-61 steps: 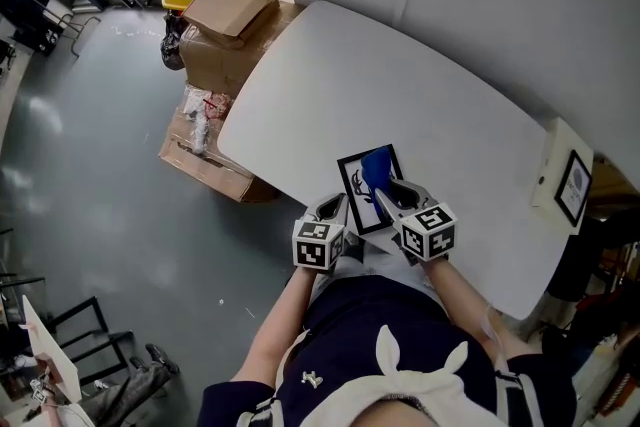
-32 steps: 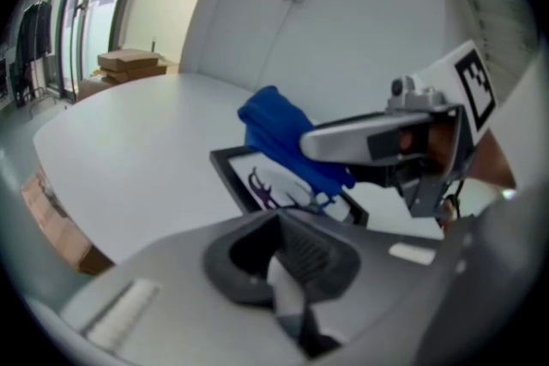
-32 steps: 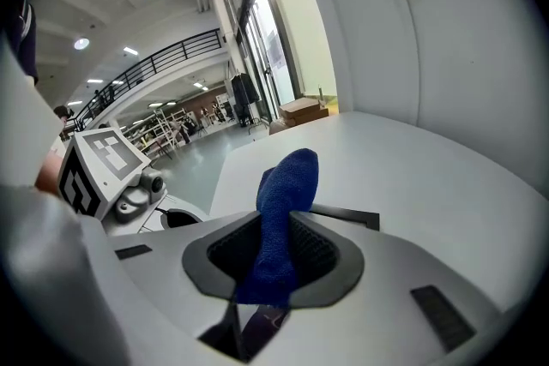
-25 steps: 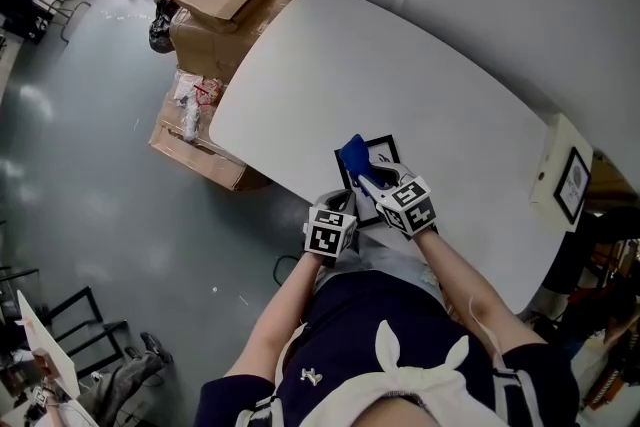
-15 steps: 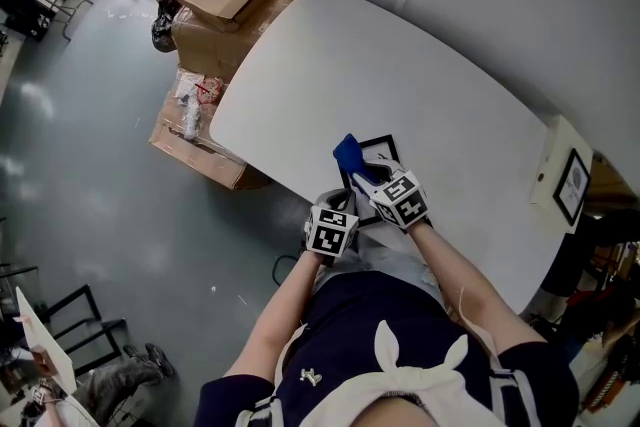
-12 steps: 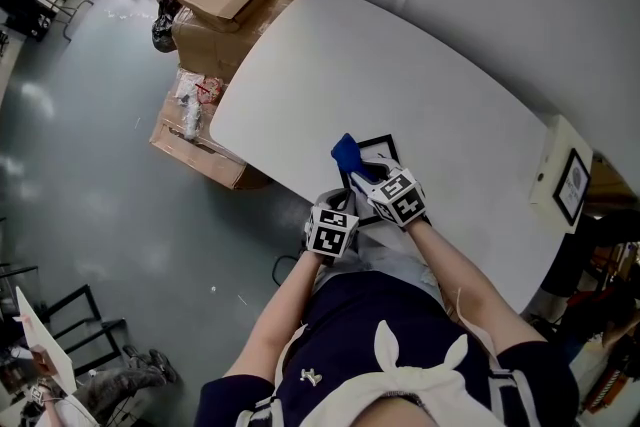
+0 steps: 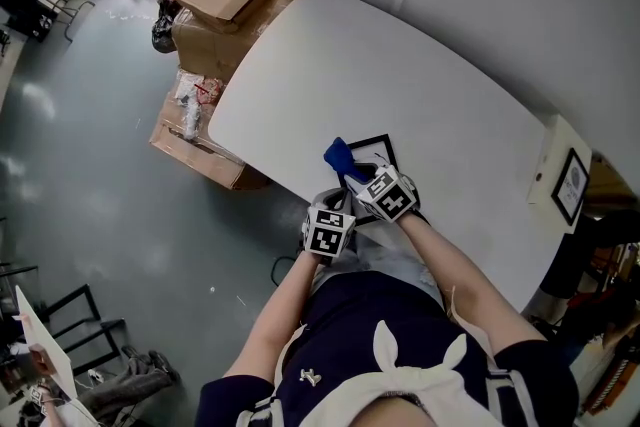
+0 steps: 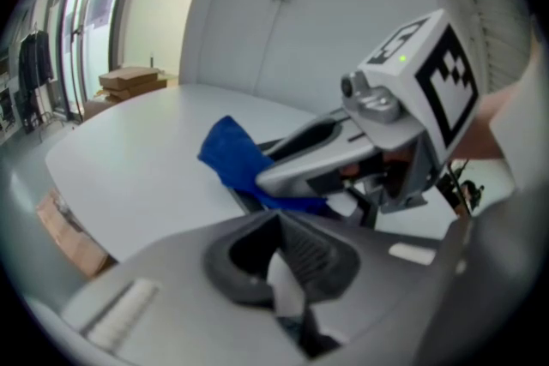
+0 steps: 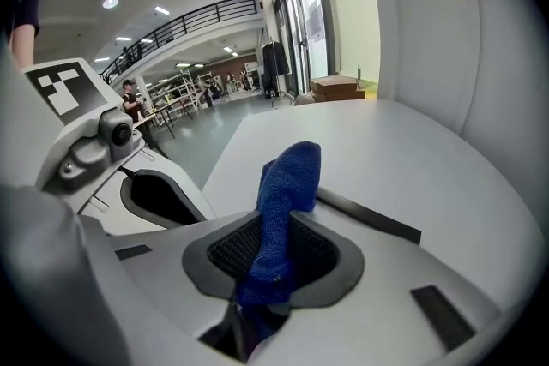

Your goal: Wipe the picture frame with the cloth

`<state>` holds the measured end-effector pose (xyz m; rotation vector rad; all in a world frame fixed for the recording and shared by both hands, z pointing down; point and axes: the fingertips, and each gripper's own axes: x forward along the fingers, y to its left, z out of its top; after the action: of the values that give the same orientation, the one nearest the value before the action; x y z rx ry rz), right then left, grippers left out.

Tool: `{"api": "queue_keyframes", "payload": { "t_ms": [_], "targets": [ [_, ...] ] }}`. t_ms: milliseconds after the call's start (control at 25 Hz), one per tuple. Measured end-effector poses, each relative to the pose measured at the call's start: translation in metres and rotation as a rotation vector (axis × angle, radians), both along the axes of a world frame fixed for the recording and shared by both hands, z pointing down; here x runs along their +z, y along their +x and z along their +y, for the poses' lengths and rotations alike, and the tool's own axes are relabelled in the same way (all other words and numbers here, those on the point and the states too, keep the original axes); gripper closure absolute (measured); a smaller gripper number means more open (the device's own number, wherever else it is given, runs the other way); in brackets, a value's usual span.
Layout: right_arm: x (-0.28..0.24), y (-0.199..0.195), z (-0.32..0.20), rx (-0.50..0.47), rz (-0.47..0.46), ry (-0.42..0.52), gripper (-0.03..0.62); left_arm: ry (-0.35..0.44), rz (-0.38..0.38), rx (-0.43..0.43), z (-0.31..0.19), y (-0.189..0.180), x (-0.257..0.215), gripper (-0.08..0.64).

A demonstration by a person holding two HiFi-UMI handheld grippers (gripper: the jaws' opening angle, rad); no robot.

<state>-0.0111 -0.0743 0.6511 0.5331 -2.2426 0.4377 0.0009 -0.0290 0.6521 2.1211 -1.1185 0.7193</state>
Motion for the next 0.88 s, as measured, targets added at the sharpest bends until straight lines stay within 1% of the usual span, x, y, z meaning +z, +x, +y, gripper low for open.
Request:
{"api": "queue_keyframes", "payload": {
  "t_ms": [120, 200, 400, 480, 600, 880],
  "targets": [
    [0.0001, -0.0004, 0.0001, -0.028, 0.002, 0.004, 0.503, 0.004, -0.004, -0.004, -0.0004, 0.0001, 0.0008, 0.557],
    [0.0001, 0.0009, 0.0006, -0.064, 0.025, 0.028, 0.503, 0.010, -0.007, -0.004, -0.0014, 0.0007, 0.0011, 0.557],
    [0.0022, 0.0009, 0.0028, -0.209, 0.149, 0.163, 0.503, 0.002, -0.009, -0.013, 0.0000, 0.0011, 0.0004, 0.557],
    [0.0033, 0.0005, 0.0028, -0.241, 0.170, 0.187, 0.503, 0.004, -0.010, -0.016, 0.0004, 0.0006, 0.0005, 0.557],
    [0.0029, 0.0029, 0.0008, -0.244, 0.171, 0.192, 0.503, 0.005, -0.012, -0.022, 0.0011, 0.0009, 0.0003, 0.557],
    [0.0027, 0.0080, -0.0071, -0.210, 0.158, 0.182, 0.503, 0.007, -0.014, -0.030, 0.0002, 0.0009, 0.0005, 0.557]
  ]
}}
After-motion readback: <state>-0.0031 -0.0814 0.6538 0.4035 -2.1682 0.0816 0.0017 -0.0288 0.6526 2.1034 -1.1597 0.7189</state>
